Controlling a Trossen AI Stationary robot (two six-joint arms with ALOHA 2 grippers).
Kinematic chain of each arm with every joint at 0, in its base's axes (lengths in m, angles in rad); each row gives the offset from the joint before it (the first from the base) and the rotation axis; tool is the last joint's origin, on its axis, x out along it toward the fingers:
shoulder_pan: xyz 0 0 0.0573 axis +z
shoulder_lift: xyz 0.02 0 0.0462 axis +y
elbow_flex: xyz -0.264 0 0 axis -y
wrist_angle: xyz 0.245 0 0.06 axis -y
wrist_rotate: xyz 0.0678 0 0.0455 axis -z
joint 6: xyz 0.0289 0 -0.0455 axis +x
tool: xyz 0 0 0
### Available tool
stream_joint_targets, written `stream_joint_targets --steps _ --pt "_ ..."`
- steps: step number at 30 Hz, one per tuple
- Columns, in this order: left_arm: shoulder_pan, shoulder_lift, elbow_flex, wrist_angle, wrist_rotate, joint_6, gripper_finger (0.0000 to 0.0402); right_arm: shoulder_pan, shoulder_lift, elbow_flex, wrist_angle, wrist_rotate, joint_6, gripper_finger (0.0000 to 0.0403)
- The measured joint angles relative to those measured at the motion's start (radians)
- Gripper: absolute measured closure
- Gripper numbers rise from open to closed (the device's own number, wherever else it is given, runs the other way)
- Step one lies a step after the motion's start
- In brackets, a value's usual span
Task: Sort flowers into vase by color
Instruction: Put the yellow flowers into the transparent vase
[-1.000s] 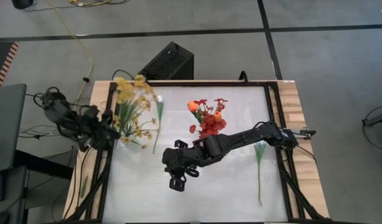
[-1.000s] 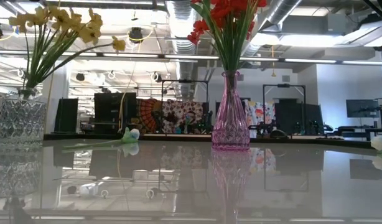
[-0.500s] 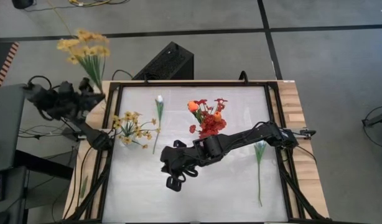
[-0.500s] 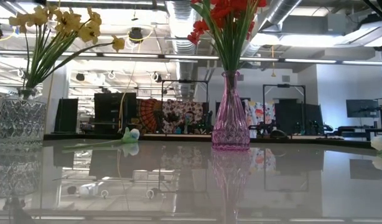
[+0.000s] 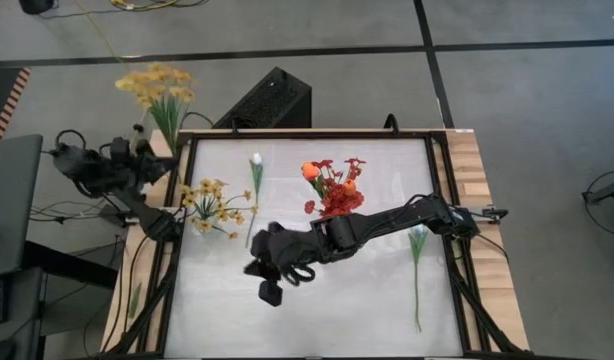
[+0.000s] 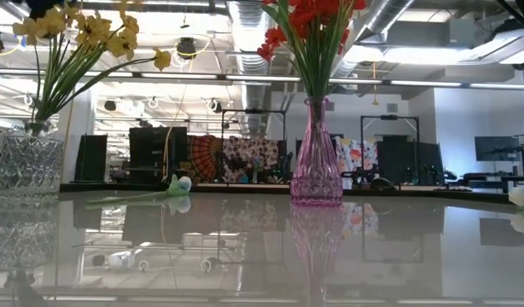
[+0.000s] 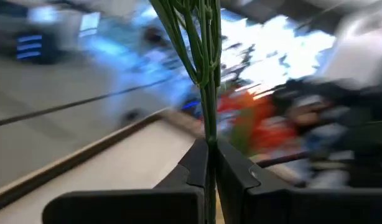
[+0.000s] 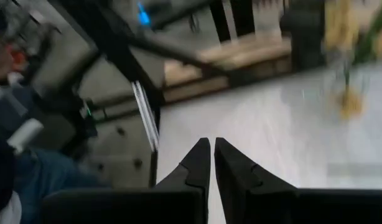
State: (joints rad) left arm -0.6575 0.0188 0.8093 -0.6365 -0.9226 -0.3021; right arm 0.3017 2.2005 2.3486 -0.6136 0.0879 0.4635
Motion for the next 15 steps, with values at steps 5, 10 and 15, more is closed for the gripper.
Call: stream_joint_targets --steps 5,10,15 --pt "0.000 0.053 -0.167 0.542 0.302 0.216 0.0401 -0.039 0.000 0.000 0.228 0.054 -0.079 0.0351" --pt "0.000 0.180 -0.292 0.882 0.420 0.220 0.0401 -0.085 0.000 0.000 0.414 0.125 -0.163 0.0349" --pt "0.000 0.308 -0.300 0.995 0.431 0.224 0.0401 -0.102 0.000 0.001 0.518 0.127 -0.259 0.0326"
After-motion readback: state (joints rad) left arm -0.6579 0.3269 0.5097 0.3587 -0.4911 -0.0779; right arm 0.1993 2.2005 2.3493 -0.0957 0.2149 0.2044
